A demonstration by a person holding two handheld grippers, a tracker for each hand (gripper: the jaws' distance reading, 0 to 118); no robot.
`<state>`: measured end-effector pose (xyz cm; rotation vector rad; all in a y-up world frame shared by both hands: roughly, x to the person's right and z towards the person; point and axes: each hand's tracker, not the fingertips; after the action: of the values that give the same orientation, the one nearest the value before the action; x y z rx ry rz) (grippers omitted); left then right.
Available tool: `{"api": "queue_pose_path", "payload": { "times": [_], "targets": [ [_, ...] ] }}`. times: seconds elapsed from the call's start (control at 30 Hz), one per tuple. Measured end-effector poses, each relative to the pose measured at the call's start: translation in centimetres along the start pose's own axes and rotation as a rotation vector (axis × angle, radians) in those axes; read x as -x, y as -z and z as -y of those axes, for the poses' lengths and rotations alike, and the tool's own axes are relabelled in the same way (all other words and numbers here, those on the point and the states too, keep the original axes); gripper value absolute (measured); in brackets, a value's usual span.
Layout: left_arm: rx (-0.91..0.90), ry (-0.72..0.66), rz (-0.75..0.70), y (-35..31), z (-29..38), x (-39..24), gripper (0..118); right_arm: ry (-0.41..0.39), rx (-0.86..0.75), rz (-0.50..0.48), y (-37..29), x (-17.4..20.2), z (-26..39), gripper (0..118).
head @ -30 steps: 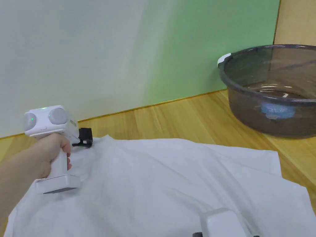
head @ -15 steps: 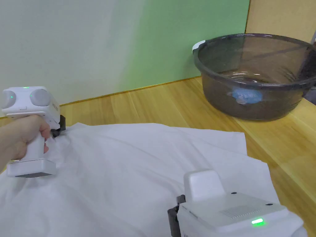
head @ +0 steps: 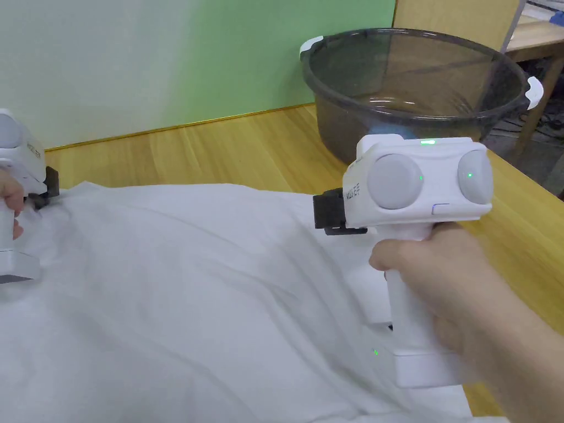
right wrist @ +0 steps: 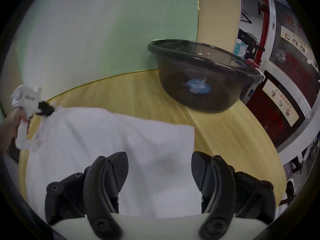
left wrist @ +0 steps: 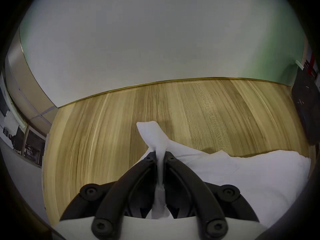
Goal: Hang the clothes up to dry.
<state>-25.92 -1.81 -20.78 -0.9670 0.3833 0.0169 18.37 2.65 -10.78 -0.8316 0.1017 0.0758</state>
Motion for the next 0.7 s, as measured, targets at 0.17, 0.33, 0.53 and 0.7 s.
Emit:
{"api": "queue_pose_path", "payload": {
  "times": [0.17, 0.33, 0.53, 0.7],
  "targets": [
    [-0.007, 0.027, -0.006, 0.3, -0.1, -0.1, 3, -0.052, 0.009, 0.031, 4.1, -1.5, -3.0, 79],
    [-0.014, 0.027, -0.009, -0.3, 0.5, -0.3, 2, -0.009, 0.121, 0.065, 8.1, -2.8, -1.9, 86],
    [-0.018, 0.047, -0.008, -0.4, 0.9, -0.4, 3, 0.018, 0.046, 0.010, 9.9, -3.4, -0.3, 89],
    [-0.021, 0.052, -0.019, -0.5, 1.1, -0.7, 3, 0.004, 0.050, 0.004, 8.0, -3.8, -0.9, 67]
  ]
}}
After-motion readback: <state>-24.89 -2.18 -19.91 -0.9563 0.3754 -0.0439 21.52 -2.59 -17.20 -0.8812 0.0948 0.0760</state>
